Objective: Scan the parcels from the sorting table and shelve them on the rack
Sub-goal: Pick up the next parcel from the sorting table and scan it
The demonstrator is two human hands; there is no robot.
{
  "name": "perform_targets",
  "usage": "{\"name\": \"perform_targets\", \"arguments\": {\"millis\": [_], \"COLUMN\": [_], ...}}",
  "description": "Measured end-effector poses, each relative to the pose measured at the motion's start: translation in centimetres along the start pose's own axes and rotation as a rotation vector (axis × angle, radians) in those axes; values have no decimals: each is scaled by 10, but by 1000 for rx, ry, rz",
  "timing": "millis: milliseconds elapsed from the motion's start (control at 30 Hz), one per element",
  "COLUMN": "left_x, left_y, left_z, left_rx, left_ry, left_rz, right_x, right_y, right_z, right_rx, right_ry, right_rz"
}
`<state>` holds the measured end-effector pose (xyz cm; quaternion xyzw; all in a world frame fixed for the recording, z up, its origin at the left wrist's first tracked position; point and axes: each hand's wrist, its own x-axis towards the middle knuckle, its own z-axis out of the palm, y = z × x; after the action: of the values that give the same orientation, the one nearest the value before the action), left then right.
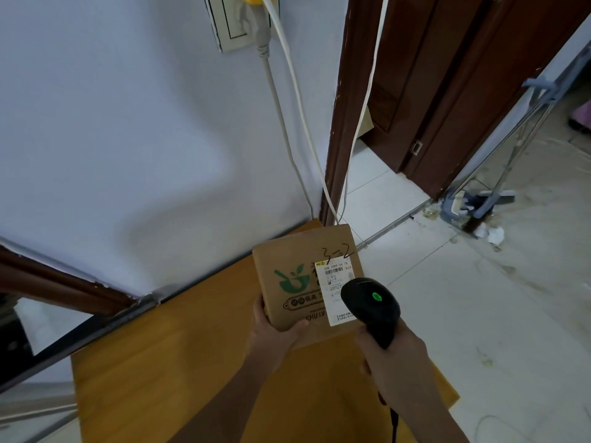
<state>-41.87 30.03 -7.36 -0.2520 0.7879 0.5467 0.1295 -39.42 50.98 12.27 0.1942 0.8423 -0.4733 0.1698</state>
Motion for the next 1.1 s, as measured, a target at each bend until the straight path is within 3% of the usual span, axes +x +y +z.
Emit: {"name": "perform_targets", "arguments": {"millis": [1100], "left_x": [-6], "left_y": [-11], "left_z": [6], "left_rx": [-3], "left_ry": [46], "left_rz": [42], "right_x": [29], "right_y": [13], "right_z": [12], "right_rx": [-6], "right_ry": [-56], "right_rz": [-16]}}
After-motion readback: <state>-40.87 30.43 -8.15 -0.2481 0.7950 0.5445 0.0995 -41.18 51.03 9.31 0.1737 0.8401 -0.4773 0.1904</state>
